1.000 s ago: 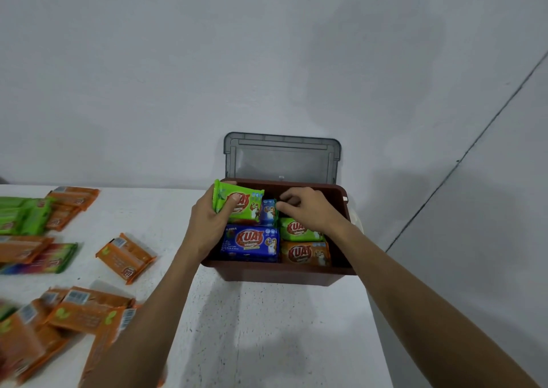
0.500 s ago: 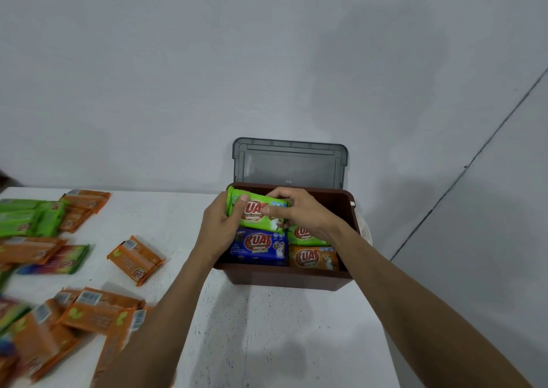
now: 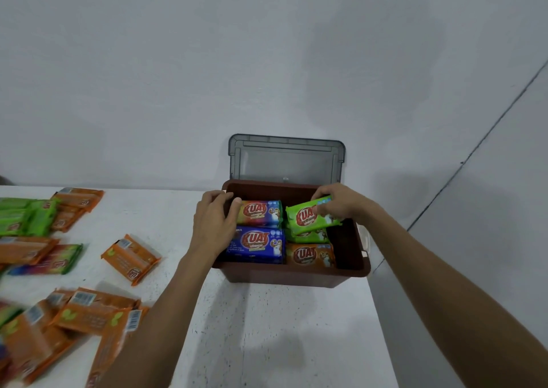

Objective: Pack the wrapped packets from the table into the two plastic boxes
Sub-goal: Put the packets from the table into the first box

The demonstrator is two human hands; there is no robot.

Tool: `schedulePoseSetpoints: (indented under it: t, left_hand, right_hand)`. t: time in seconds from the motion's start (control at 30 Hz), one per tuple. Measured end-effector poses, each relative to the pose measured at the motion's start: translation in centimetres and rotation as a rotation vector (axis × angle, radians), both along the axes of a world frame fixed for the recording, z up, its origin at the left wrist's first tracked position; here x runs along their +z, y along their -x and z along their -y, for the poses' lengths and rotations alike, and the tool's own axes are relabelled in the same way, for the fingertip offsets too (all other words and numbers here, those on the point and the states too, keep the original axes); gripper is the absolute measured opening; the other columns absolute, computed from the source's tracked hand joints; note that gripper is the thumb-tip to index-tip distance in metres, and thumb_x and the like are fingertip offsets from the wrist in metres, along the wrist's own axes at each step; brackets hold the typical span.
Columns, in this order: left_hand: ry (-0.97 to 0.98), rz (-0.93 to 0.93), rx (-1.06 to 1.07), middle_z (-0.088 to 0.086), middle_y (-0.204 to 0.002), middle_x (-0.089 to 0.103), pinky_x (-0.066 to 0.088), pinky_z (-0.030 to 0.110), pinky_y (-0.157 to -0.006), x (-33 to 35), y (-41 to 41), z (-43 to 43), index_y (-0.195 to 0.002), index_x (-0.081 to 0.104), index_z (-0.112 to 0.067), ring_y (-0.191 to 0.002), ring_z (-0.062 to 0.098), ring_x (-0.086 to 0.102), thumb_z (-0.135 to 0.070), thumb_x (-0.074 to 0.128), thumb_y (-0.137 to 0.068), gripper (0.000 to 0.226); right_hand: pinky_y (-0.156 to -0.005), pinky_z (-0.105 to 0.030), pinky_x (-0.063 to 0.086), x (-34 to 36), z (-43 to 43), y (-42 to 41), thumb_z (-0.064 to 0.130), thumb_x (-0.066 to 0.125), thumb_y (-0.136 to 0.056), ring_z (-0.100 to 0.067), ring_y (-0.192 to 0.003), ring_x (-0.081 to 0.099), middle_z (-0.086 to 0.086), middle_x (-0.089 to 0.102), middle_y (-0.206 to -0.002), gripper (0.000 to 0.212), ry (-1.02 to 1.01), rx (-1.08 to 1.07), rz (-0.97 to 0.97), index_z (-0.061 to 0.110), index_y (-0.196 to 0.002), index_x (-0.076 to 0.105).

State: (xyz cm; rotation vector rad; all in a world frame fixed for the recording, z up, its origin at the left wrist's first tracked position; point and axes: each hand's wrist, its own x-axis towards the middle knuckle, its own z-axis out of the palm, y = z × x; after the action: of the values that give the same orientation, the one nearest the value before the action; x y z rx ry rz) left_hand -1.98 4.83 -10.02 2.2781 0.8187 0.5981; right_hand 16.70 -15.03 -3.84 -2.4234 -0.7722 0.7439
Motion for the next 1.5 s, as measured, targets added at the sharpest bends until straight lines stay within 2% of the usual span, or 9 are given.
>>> schedulePoseSetpoints:
  t: [0.27,0.4,0.5,0.7,0.9,1.13,1.27,1.37,1.5]
  left_hand:
    - [0.025,0.028,0.006,0.002,-0.136,0.048,0.043,0.029,-0.092,0.0,0.2,0.4,-0.130,0.053,-0.019,-0.118,0.014,0.052,-0.050,0.043,-0.094,0.048]
    - [0.014,0.019,0.016,0.003,-0.137,0.048,0.043,0.033,-0.096,0.1,0.1,0.4,-0.130,0.053,-0.019,-0.119,0.015,0.051,-0.050,0.043,-0.094,0.048]
    - [0.018,0.029,0.019,0.002,-0.137,0.048,0.041,0.029,-0.093,0.1,0.1,0.4,-0.129,0.053,-0.019,-0.119,0.015,0.051,-0.049,0.043,-0.095,0.047]
    - [0.025,0.033,0.022,0.003,-0.137,0.048,0.040,0.029,-0.093,0.1,0.0,0.4,-0.129,0.053,-0.020,-0.119,0.015,0.051,-0.047,0.045,-0.095,0.044]
    - [0.020,0.017,0.025,0.002,-0.137,0.048,0.041,0.030,-0.095,0.0,0.1,0.3,-0.127,0.056,-0.018,-0.119,0.015,0.051,-0.047,0.045,-0.094,0.045]
    - [0.059,0.034,-0.023,0.003,-0.136,0.050,0.036,0.015,-0.086,0.6,0.6,0.0,-0.126,0.059,-0.013,-0.111,0.004,0.047,-0.035,0.048,-0.098,0.038]
    - [0.011,0.031,-0.124,0.004,-0.137,0.052,0.037,0.022,-0.095,0.5,3.0,-0.8,-0.126,0.060,-0.013,-0.122,0.015,0.048,-0.023,0.044,-0.101,0.032]
    - [-0.015,0.081,-0.128,0.000,-0.130,0.057,0.039,0.027,-0.099,-0.4,6.8,-2.5,-0.123,0.062,-0.018,-0.120,0.014,0.051,-0.017,0.044,-0.100,0.029]
    - [0.039,0.043,-0.090,-0.006,-0.119,0.057,0.042,0.018,-0.082,-1.2,12.5,-5.9,-0.121,0.063,-0.021,-0.104,0.006,0.053,-0.021,0.045,-0.100,0.027]
  right_hand:
    - [-0.050,-0.019,0.041,-2.3,-2.6,0.8,0.018,0.068,-0.091,-0.009,-0.071,0.057,-0.007,0.067,-0.101,0.031,0.169,-0.036,0.051,0.012,-0.121,0.065]
    - [-0.070,-0.030,0.056,-3.4,-2.7,0.4,0.020,0.073,-0.087,-0.020,-0.085,0.065,-0.012,0.070,-0.110,0.034,0.226,-0.023,0.119,0.009,-0.118,0.067]
    - [-0.083,-0.038,0.057,-4.2,-2.8,0.4,0.021,0.075,-0.084,-0.029,-0.096,0.067,-0.014,0.068,-0.112,0.035,0.246,-0.020,0.221,0.009,-0.116,0.068]
    - [-0.073,-0.035,0.051,-5.8,-2.5,1.3,0.010,0.064,-0.091,-0.032,-0.097,0.065,-0.016,0.065,-0.111,0.022,0.279,-0.034,0.350,0.004,-0.112,0.060]
    - [-0.072,-0.035,0.050,-6.2,-2.0,2.1,0.008,0.059,-0.093,-0.033,-0.094,0.066,-0.017,0.065,-0.107,0.017,0.203,-0.074,0.445,0.003,-0.109,0.058]
    - [-0.065,-0.031,0.043,-4.1,-2.3,4.1,0.028,0.058,-0.094,-0.029,-0.089,0.062,-0.012,0.065,-0.097,0.021,0.050,-0.077,0.488,0.008,-0.098,0.062]
    - [-0.068,-0.026,0.043,-1.5,-3.7,6.8,0.030,0.061,-0.094,-0.013,-0.083,0.057,0.002,0.063,-0.090,0.018,-0.134,-0.055,0.403,0.012,-0.098,0.065]
    - [-0.074,-0.025,0.046,0.1,-5.6,9.4,0.031,0.062,-0.094,-0.013,-0.091,0.061,0.002,0.065,-0.096,0.018,-0.228,0.003,0.366,0.015,-0.101,0.067]
    - [-0.082,-0.027,0.052,1.1,-8.8,13.2,0.030,0.061,-0.095,-0.011,-0.094,0.063,0.004,0.068,-0.101,0.016,-0.313,0.045,0.317,0.018,-0.102,0.068]
